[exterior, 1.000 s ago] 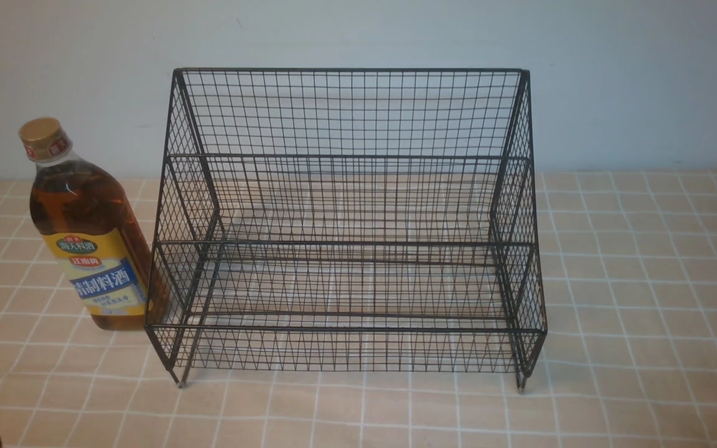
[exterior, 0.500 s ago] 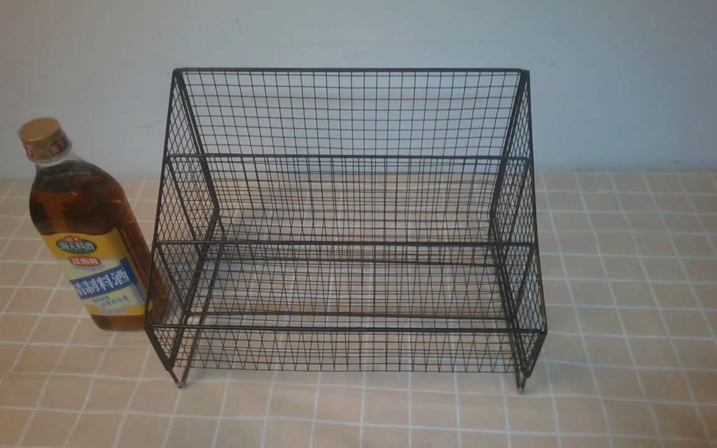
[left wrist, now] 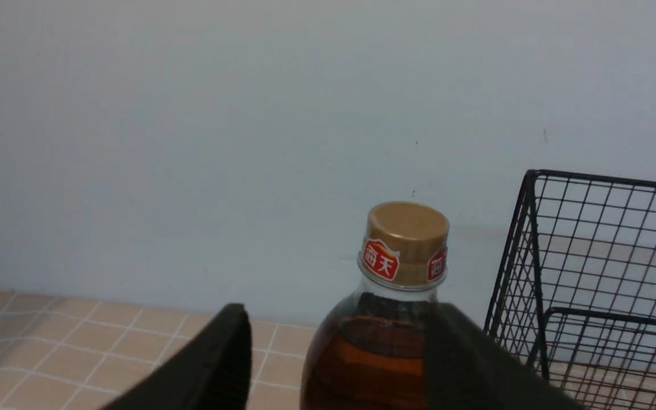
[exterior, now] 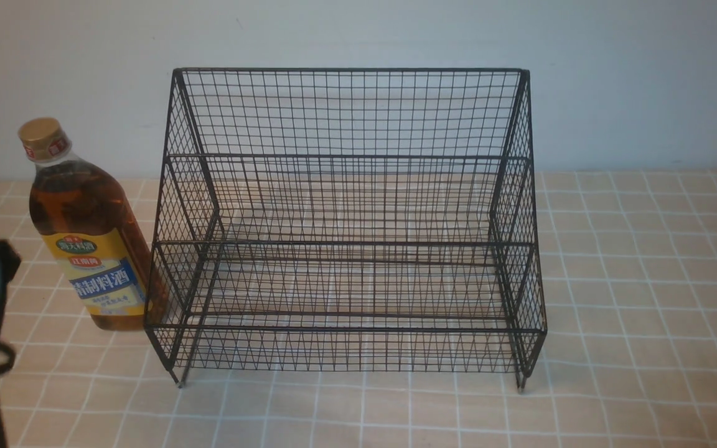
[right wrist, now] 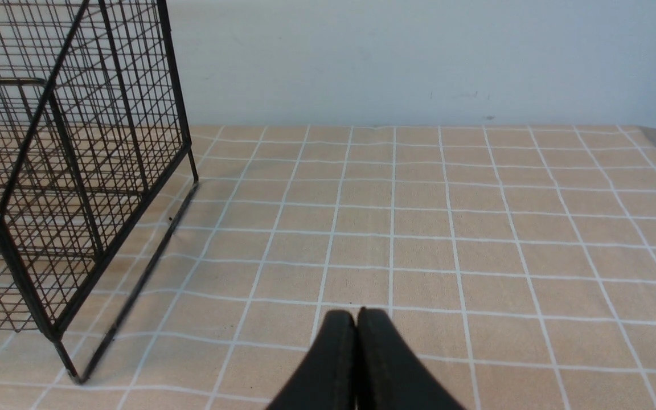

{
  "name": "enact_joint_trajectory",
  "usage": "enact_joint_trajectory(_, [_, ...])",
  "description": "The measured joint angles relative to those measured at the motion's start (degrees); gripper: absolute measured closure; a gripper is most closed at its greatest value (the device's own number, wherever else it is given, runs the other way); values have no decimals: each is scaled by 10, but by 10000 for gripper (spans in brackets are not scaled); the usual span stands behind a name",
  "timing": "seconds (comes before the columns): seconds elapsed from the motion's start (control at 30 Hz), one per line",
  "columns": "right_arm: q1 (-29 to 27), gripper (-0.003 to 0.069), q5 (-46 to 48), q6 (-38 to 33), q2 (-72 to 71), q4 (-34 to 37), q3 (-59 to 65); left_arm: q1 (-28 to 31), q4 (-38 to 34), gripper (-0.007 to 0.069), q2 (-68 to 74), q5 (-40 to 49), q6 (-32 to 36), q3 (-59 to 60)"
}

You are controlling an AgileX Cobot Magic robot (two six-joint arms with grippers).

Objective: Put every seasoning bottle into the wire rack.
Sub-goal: Use the left arm to grab the condiment bottle closest to it

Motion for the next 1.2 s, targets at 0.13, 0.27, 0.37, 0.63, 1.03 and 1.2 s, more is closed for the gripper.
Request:
enact_joint_trajectory(0.13, [0,673,0,4,0,0,0,0,5,85,82,0,-2,-48])
enact_joint_trajectory(0.27, [0,673,0,4,0,0,0,0,28,53,138,-2,-4,-80])
enact_joint_trajectory(0.37, [0,673,0,4,0,0,0,0,44,50,181,-20,-4,-100])
enact_joint_trajectory(0.63, [0,673,0,4,0,0,0,0,54,57,292,-95,-11,-143])
enact_joint_trajectory(1.03, [0,673,0,4,0,0,0,-1,79,316,284,-62,-60,-153])
enact_joint_trajectory(1.2, [0,673,0,4,0,0,0,0,77,317,215,76,-47,-177])
